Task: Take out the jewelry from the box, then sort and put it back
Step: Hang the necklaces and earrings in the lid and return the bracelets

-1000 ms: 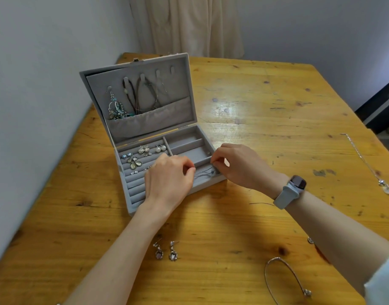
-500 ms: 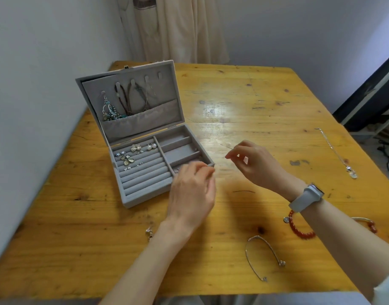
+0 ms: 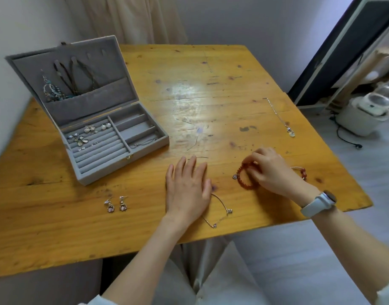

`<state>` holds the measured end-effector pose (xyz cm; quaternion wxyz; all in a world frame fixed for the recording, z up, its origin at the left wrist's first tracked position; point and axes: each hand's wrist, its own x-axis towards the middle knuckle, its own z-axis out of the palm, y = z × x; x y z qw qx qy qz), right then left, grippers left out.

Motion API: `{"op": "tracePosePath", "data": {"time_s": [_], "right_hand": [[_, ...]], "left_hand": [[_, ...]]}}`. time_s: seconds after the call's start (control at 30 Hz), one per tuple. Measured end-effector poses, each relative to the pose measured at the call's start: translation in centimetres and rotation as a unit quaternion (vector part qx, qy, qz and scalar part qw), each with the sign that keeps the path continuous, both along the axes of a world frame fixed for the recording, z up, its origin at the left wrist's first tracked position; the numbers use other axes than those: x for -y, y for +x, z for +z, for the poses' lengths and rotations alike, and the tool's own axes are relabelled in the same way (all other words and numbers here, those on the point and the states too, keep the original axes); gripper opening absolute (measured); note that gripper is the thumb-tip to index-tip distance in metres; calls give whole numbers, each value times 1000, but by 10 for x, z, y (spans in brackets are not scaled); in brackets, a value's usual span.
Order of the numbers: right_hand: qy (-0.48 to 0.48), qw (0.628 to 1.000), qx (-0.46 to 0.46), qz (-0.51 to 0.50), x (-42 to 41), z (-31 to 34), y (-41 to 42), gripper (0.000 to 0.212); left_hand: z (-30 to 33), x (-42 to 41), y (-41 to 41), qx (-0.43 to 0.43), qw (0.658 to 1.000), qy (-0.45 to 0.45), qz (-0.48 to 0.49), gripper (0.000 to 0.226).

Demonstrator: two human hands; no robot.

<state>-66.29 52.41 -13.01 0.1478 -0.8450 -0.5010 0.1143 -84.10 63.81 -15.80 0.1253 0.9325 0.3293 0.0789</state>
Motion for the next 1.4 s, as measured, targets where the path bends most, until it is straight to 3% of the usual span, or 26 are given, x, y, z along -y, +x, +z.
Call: {"op": "tracePosePath", "data": {"time_s": [0.27,0.43,0.63,0.87,1.1,1.4], "right_hand": [[65,998,-12,11,-13,3,-13,9],[192,981,-6,27,-51,24,-26,8],[302,952,-26,47,-127,50,-47,17],[286,951,-68,91,-234,48,-67,18],[208,964,-118,115,-293,29,-78,20],[108,977,50,179,-303,10,-63,25]], "left_hand": [[5,-1,0,13,999,-46,2,46],[30,-24,-8,166,970,-174,19,29],[55,-92,-34,184,978,-61,75,23],[52,-171,-58,32,985,26,167,39],[39,-190,-59,1,986,52,160,43],[35,-194,-48,-24,987,62,148,41]]}}
